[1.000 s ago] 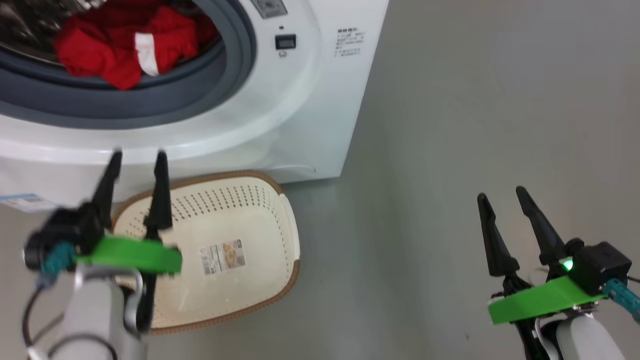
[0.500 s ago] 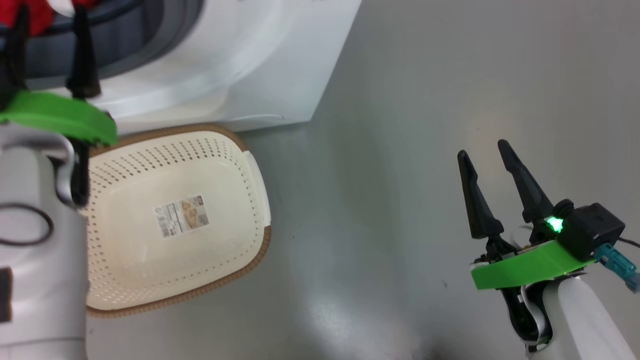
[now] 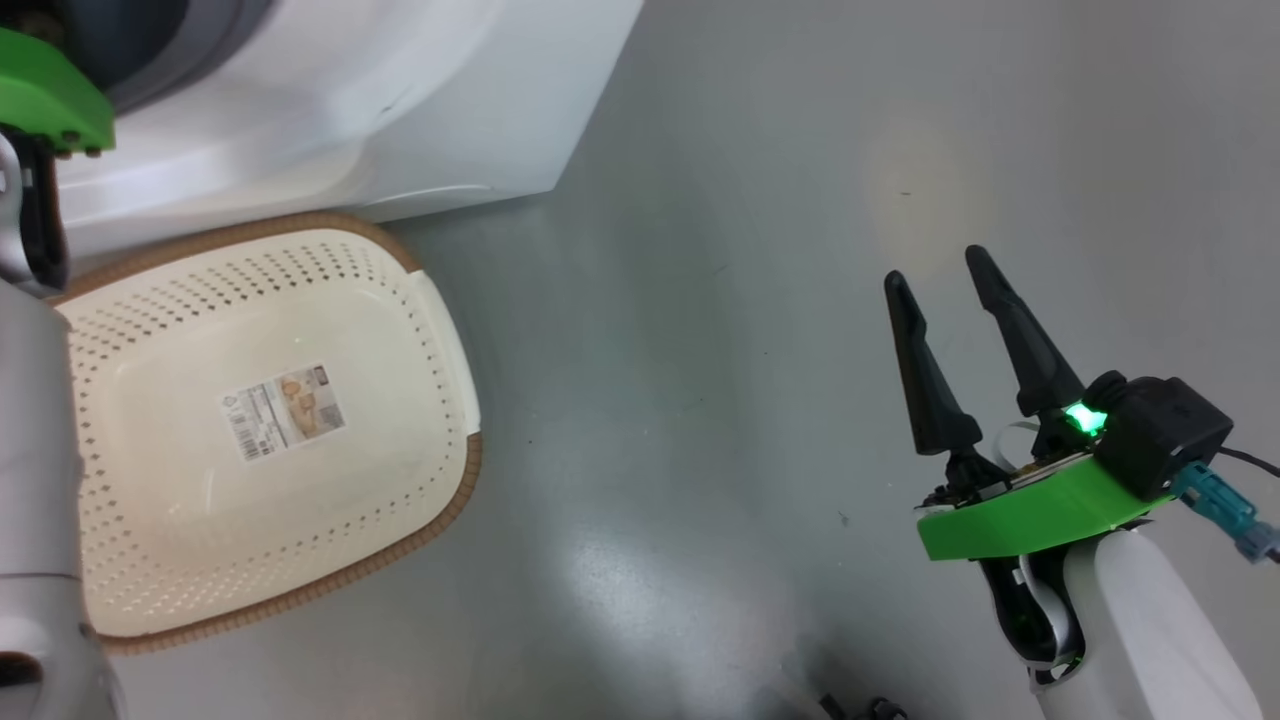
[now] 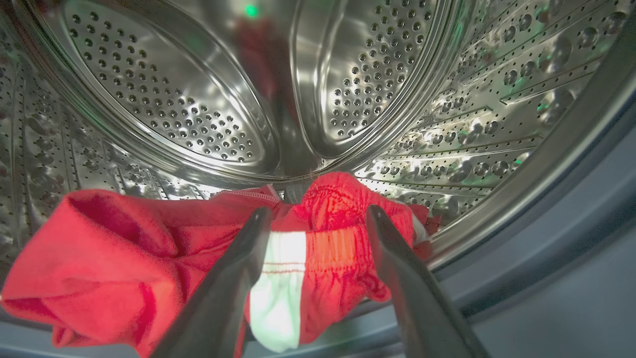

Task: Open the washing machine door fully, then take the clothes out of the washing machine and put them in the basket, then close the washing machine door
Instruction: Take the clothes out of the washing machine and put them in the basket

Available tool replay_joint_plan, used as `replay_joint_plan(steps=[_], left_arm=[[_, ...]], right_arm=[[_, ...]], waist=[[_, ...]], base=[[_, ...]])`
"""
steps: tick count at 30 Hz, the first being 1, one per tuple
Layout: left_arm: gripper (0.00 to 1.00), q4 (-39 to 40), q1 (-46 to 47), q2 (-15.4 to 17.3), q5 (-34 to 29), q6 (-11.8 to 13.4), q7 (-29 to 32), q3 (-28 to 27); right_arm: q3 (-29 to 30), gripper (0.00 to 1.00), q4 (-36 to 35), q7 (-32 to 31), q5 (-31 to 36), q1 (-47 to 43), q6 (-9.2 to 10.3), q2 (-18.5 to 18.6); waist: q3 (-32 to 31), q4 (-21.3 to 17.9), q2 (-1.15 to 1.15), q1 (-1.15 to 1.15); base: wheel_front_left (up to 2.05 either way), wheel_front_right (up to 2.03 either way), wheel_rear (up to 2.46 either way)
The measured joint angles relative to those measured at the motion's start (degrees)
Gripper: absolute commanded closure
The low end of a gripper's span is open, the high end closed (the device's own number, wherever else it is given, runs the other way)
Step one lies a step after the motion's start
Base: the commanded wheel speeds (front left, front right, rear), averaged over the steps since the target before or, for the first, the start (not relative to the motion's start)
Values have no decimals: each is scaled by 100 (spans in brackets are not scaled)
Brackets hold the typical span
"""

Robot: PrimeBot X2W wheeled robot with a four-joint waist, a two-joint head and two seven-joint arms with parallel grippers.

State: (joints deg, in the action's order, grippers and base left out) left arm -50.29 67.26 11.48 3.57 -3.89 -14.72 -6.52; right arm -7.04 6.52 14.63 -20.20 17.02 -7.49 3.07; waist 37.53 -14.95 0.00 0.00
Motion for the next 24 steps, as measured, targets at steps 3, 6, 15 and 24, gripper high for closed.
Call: replay_joint_plan(steps=[3, 6, 15, 24], left_arm=[[0, -174, 9, 66, 3, 45, 0, -67], [0, -331, 50, 185, 3, 53, -1, -92], [0, -1033, 371, 344, 2, 147, -1, -94], [0, -1975, 776, 385, 9, 36, -5, 25]], right_arm=[[-126, 0, 5, 0, 0, -3, 0, -3], [-167, 0, 0, 0, -1, -5, 0, -7], [-274, 0, -14, 0, -11, -12, 0, -7], [-297, 0, -27, 0, -40, -12, 0, -7]], waist=[[-14, -93, 0, 0], [-27, -183, 0, 0], [21, -269, 0, 0], [8, -292, 0, 0]], base=[[0, 0, 0], [0, 0, 0], [0, 0, 0], [0, 0, 0]])
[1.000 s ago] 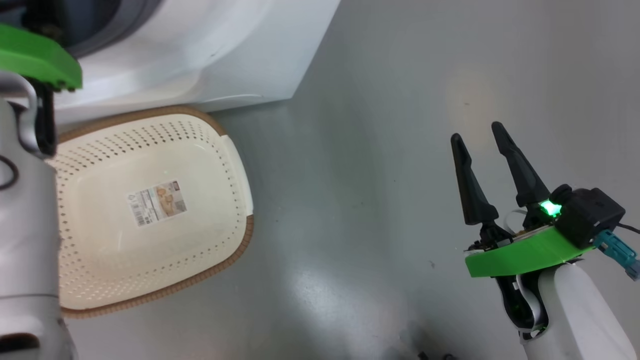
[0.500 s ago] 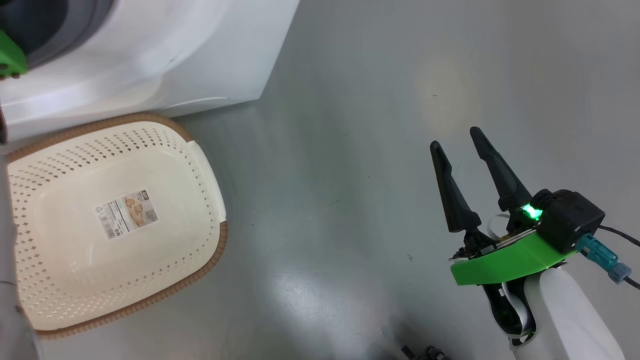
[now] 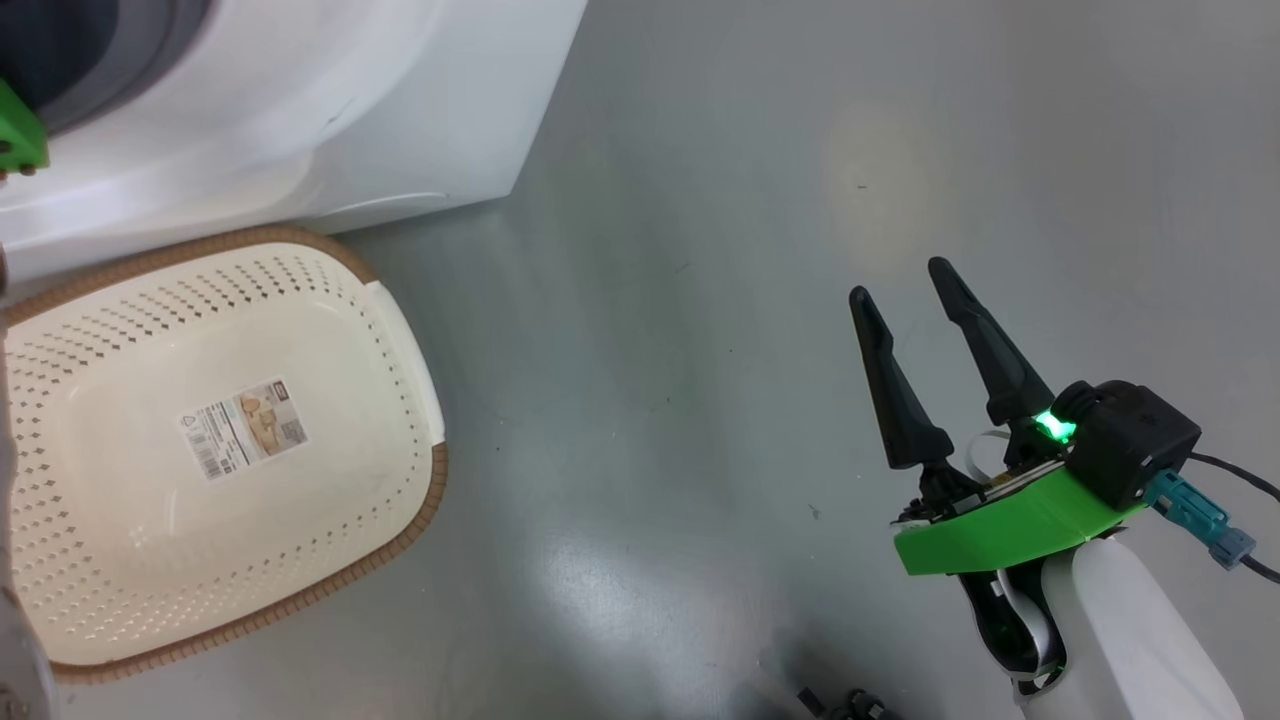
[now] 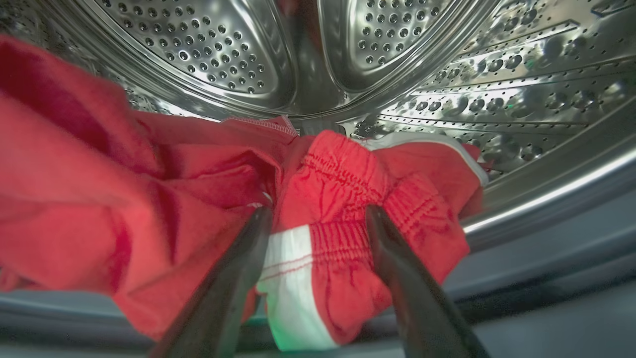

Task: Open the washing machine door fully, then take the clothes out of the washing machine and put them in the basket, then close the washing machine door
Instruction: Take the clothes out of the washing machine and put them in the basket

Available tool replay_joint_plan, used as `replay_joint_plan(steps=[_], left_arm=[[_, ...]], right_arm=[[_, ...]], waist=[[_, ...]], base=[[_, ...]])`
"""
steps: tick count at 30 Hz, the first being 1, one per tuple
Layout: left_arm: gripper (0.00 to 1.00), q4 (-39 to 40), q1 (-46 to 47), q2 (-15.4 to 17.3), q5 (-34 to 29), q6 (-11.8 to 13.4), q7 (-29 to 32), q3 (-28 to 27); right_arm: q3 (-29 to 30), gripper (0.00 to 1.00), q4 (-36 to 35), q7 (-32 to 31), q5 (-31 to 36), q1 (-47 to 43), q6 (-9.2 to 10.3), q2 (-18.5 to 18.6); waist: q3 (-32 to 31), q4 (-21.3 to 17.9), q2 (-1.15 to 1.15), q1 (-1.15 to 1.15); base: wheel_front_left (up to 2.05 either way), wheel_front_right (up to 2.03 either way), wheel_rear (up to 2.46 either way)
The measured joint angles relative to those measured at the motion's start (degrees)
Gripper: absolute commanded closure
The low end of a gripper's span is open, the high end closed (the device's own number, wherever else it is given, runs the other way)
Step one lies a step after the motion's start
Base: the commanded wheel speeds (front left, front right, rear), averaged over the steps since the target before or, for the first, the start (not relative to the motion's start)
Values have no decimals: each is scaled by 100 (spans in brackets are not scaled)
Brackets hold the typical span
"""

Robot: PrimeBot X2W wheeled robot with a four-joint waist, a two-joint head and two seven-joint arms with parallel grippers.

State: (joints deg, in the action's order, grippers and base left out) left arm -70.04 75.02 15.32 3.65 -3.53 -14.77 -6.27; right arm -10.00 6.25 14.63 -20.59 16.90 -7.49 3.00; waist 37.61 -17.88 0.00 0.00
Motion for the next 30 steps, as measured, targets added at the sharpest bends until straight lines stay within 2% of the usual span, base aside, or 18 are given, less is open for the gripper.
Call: replay_joint_plan(steps=[6, 8, 9, 10, 11, 13, 14, 16, 26, 30], left_arm=[[1, -253, 123, 26, -2, -63, 91, 132], [19, -283, 152, 34, -3, -109, 116, 170], [45, -294, 153, 34, -3, -113, 136, 194], [59, -299, 157, 35, -7, -115, 160, 227], [64, -303, 158, 34, -8, -135, 159, 249], [79, -313, 159, 31, -8, -156, 159, 275], [81, -319, 159, 31, -8, -158, 158, 286], [100, -333, 165, 31, -7, -163, 156, 301], [100, -240, 136, -35, 112, -165, 47, 324], [100, 504, -121, -105, 200, -164, 46, 234]], right_arm=[[-4, 0, -23, 0, -1, 1, 0, -1], [-5, 0, -31, 0, -1, 1, 0, -1], [-8, 0, -34, 0, -1, 1, 0, -1], [-8, 0, -40, 0, -2, 2, 0, -1], [-8, 0, -43, 0, -2, 2, 0, -1], [-7, 0, -44, 0, -5, 2, 0, -1], [-7, 0, -44, 0, -9, 2, 0, -1], [-7, 0, -44, 0, -9, 2, 0, -2], [30, 0, -43, 0, -9, 2, 0, -3], [65, 0, -42, 0, -8, 1, 0, -2]], waist=[[-13, -2, 0, 0], [-13, -4, 0, 0], [-12, -5, 0, 0], [-11, -6, 0, 0], [-10, -7, 0, 0], [-13, -5, 0, 0], [-15, -2, 0, 0], [-21, 2, 0, 0], [-131, 93, 0, 0], [-225, 176, 0, 0]], base=[[0, 0, 0], [0, 0, 0], [0, 0, 0], [0, 0, 0], [0, 0, 0], [0, 0, 0], [0, 0, 0], [0, 0, 0], [0, 0, 0], [0, 0, 0]])
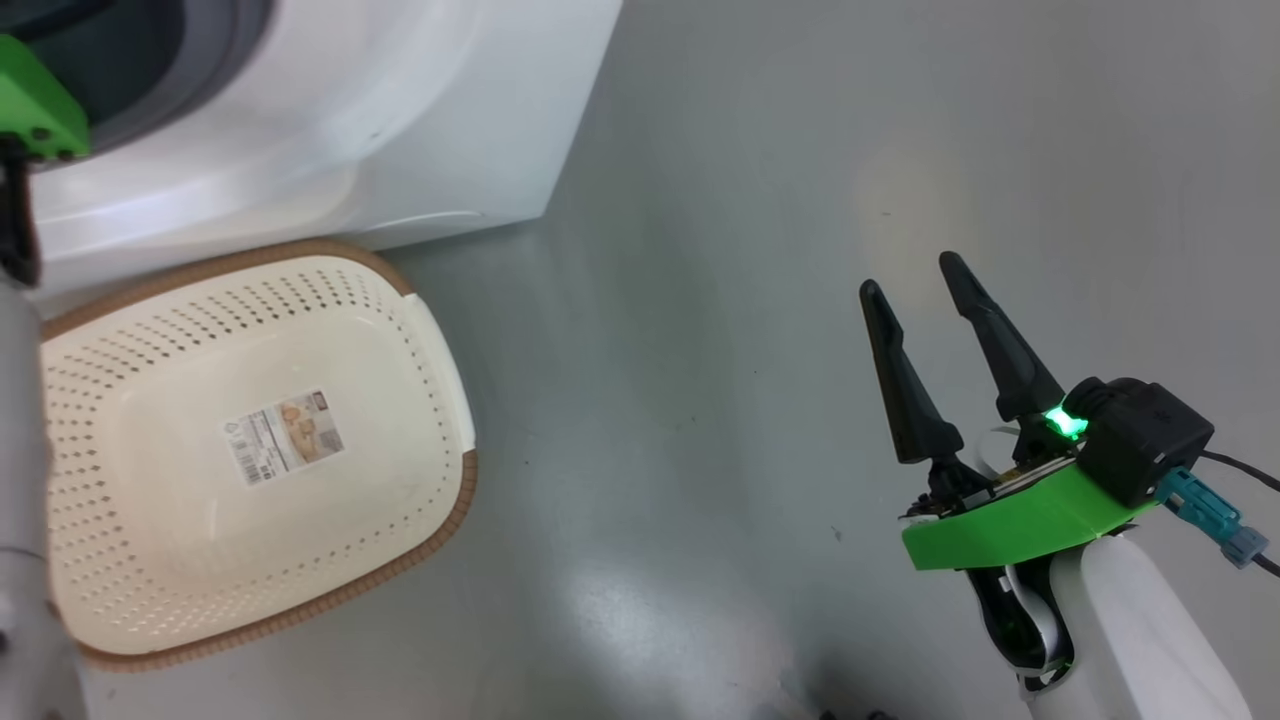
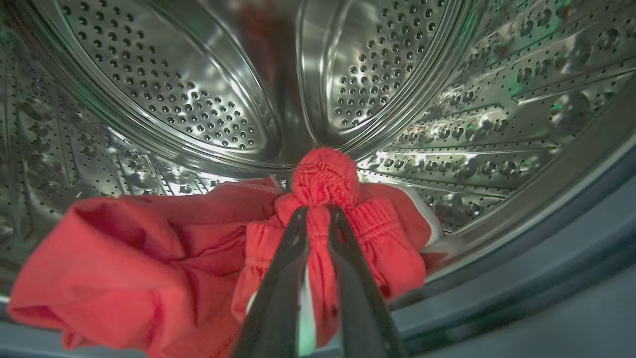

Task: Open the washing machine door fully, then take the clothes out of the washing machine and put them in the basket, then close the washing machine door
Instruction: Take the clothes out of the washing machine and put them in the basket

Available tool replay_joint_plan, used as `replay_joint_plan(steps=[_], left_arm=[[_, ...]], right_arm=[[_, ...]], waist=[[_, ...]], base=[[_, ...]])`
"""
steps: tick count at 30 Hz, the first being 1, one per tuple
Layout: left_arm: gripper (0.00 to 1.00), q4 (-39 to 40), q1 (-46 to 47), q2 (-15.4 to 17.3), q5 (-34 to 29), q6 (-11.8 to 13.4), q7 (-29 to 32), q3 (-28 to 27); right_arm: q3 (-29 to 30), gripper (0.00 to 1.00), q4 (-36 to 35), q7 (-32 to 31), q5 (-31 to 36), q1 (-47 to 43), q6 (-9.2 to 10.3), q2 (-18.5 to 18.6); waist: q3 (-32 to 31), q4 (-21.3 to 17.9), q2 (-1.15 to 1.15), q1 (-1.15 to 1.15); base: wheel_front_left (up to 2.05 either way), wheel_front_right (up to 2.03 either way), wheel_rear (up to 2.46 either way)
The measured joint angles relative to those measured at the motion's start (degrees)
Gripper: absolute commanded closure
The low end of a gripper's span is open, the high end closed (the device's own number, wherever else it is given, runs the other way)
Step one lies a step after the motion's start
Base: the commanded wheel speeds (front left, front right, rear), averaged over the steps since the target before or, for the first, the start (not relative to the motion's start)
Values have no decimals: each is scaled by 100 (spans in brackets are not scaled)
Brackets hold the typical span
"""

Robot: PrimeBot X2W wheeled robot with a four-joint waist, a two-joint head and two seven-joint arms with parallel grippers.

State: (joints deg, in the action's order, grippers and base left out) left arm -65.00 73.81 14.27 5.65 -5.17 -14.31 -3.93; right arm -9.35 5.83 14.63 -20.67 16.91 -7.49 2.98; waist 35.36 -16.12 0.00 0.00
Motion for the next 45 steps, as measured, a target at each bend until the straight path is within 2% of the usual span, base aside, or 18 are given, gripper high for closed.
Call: replay_joint_plan(steps=[11, 18, 24, 32, 45], left_arm=[[100, 2109, -1450, -499, 165, 13, -37, -370], [100, 3397, -2439, -965, 143, 13, -40, -731], [100, 4242, -3135, -1176, 55, -8, -41, -839], [100, 5294, -3944, -1251, -152, -29, -41, -701], [100, 7087, -4781, -1281, 287, 584, -42, -304]], right_arm=[[187, 0, 8, 0, 12, -75, 0, 65], [326, 0, -3, 0, 60, -274, 0, 111], [408, 0, -2, 0, 66, -403, 0, 126], [506, 0, -5, 0, 68, -444, 0, 154], [587, 0, -35, 0, 108, -621, 0, 178]], waist=[[-302, 327, 0, 0], [-541, 575, 0, 0], [-691, 723, 0, 0], [-861, 821, 0, 0], [-995, 936, 0, 0]], base=[[0, 0, 0], [0, 0, 0], [0, 0, 0], [0, 0, 0], [0, 0, 0]])
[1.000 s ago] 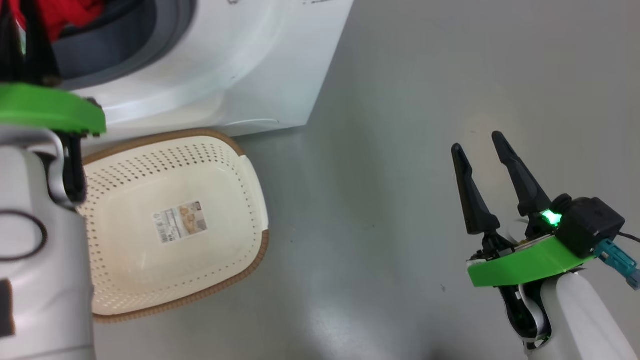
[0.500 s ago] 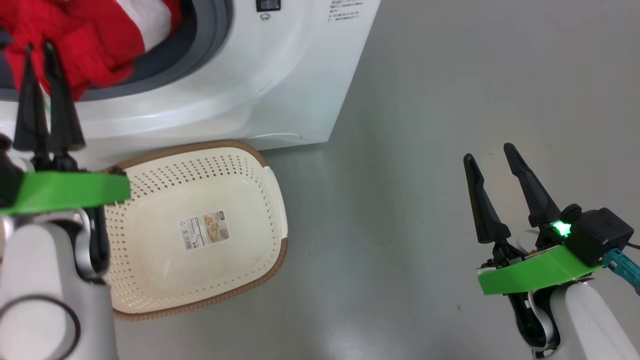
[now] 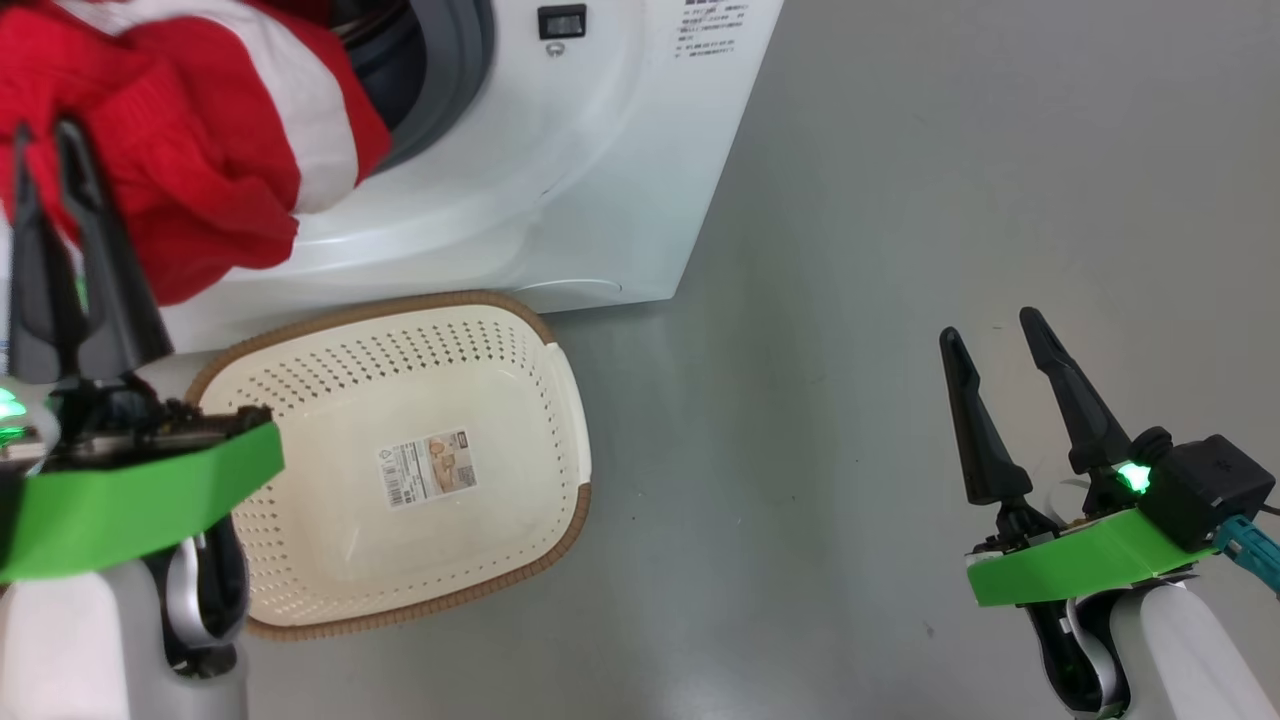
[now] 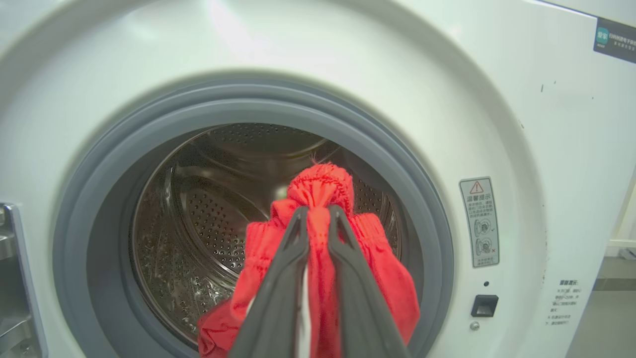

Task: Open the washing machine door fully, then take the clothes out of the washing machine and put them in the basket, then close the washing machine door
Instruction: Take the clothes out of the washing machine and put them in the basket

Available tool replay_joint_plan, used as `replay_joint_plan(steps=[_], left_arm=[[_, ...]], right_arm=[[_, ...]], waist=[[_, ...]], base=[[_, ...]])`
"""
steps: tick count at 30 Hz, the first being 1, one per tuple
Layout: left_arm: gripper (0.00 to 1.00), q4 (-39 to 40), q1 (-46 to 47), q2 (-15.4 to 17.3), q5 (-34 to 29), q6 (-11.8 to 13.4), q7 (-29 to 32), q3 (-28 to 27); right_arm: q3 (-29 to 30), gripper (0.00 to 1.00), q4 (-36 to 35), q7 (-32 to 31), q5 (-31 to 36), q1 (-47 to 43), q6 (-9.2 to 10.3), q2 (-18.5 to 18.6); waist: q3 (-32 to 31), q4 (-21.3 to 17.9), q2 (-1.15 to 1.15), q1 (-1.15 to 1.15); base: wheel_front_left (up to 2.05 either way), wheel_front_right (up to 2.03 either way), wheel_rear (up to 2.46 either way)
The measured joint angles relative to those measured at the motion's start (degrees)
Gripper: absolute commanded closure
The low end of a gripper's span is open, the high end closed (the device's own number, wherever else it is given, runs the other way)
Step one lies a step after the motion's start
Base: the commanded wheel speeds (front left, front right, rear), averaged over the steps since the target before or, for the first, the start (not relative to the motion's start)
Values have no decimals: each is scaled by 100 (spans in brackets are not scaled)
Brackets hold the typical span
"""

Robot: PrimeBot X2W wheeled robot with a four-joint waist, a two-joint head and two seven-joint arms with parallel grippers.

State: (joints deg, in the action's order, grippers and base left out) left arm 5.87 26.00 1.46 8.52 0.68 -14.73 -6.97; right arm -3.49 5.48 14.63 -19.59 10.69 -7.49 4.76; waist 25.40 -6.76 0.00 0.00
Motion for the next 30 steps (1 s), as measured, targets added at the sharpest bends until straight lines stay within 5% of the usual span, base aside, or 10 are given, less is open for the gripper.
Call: replay_joint_plan(steps=[10, 30], left_arm=[[100, 179, -274, 3, 279, 192, -5, 158], [100, -2196, -421, 10, 608, 67, -3, 414]], right_arm=[[22, 0, -7, 0, 0, 7, 0, 10], [-51, 0, -68, 0, -2, 166, 0, -9]], waist=[[94, 18, 0, 0], [623, -23, 0, 0]], base=[[0, 0, 0], [0, 0, 0]])
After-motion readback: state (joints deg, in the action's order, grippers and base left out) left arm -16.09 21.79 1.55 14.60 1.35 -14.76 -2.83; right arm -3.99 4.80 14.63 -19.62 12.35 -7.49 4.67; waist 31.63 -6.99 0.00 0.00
